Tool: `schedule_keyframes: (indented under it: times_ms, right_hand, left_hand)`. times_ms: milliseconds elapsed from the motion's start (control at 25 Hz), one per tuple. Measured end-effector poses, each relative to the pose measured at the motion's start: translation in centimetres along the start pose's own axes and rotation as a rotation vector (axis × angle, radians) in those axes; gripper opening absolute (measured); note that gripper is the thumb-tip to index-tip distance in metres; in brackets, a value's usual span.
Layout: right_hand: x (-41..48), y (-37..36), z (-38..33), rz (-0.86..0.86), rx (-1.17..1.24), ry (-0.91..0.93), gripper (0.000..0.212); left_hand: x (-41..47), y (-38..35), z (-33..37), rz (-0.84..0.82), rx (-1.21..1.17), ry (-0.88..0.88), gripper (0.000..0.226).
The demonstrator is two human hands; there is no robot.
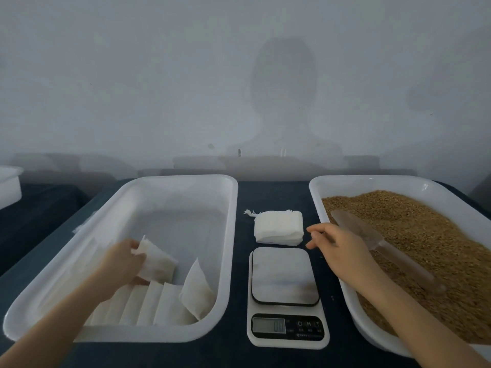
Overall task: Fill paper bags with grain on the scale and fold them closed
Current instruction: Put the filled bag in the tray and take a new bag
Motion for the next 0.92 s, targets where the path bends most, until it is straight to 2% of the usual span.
schedule_keyframes:
  times_ms: [120,200,320,400,520,640,720,840,920]
  right_hand:
    - [0.0,0.0,-0.1,-0.005,-0.001,-0.001,0.025]
    - [0.0,0.1,-0.2,-0.001,0.007,-0.005,0.025]
    - [-0.1,0.8,-0.2,0.050,0.025,-0.011,0.023]
    - [-0.1,1.6,0.0,0.115,0.054,-0.039,0.021]
    - [-0.2,2.7,0.7,0.195,0.127,-0.083,0.018]
    - [-0.1,3.0,1.0,0.227,0.171,-0.102,0.016]
    - [-0.1,2.9,1.0,0.228,0.175,-0.105,0.015]
    - [0.0,2.7,1.2,0.237,0.165,-0.099,0.015]
    - [0.3,2.7,1.2,0.244,0.168,-0.094,0.016]
  left_hand:
    - [0.3,0.8,-0.4,0.017,0.078,0.012,0.031]
    - [-0.1,1.2,1.0,0.074,0.222,-0.068,0.039]
    - [-2.5,-0.3,7.3,0.203,0.582,-0.442,0.038]
    - [-5.0,-3.9,11.8,0.229,0.684,-0.668,0.032]
    - [-7.6,-14.5,16.0,0.000,0.777,-0.894,0.023]
    - [-6.9,-24.8,15.7,-0.317,0.981,-0.820,0.021]
    - [-5.3,-28.6,13.7,-0.450,1.163,-0.710,0.028]
    - [-3.2,-30.6,11.4,-0.498,1.346,-0.657,0.028]
    - [-2.8,-30.8,11.2,-0.478,1.367,-0.755,0.030]
Point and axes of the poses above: each hand's wrist, its own x-axis towards the middle knuckle, its own y-axis out of the back of the hand, z = x × y, the point moved 8 cm from there along x, towards the middle knuckle, and after that the axes turned 13 degrees about -x, right-handed, at the moved point
